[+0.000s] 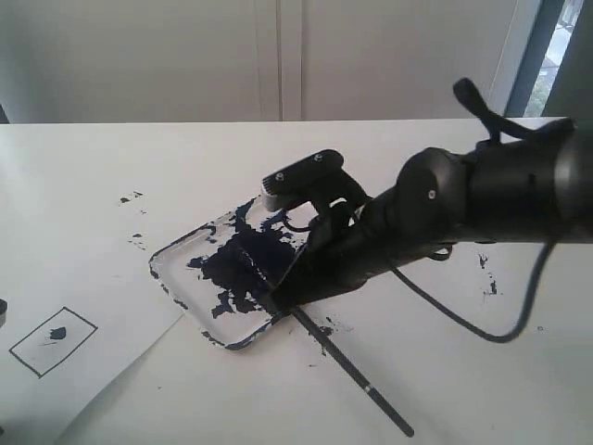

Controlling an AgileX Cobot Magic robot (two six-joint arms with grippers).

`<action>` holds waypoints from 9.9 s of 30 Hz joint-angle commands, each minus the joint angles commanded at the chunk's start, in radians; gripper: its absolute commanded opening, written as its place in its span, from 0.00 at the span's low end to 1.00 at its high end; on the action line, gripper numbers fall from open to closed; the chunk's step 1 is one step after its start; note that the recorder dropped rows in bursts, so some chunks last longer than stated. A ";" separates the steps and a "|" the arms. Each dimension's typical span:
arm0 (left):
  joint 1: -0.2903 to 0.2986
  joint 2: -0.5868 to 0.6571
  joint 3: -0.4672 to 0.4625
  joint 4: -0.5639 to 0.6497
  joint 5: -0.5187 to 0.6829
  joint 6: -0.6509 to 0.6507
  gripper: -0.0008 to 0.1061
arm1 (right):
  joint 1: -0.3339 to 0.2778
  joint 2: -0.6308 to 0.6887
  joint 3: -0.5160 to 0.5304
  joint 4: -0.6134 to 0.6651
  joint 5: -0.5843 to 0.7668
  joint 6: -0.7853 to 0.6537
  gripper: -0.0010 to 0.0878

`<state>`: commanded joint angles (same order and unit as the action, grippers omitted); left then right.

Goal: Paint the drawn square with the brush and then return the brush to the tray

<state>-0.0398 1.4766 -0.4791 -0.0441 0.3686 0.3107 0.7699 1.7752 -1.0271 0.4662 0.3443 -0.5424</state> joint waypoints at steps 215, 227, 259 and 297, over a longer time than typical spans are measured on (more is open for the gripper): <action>-0.002 0.000 0.000 -0.009 -0.018 0.001 0.53 | 0.113 -0.540 0.490 -0.036 -0.134 0.306 0.01; -0.002 0.000 0.000 -0.018 -0.026 0.000 0.53 | -0.069 -0.532 0.171 -0.027 0.314 0.007 0.01; -0.002 0.000 0.000 0.000 0.144 0.039 0.53 | -0.043 0.013 -0.173 0.469 0.634 -0.307 0.01; -0.002 0.000 0.000 -0.041 0.147 0.046 0.53 | -0.010 0.071 -0.173 0.418 0.604 -0.257 0.01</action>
<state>-0.0417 1.4766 -0.4791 -0.0855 0.5160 0.3563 0.7595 1.8462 -1.2001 0.8840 0.9486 -0.7991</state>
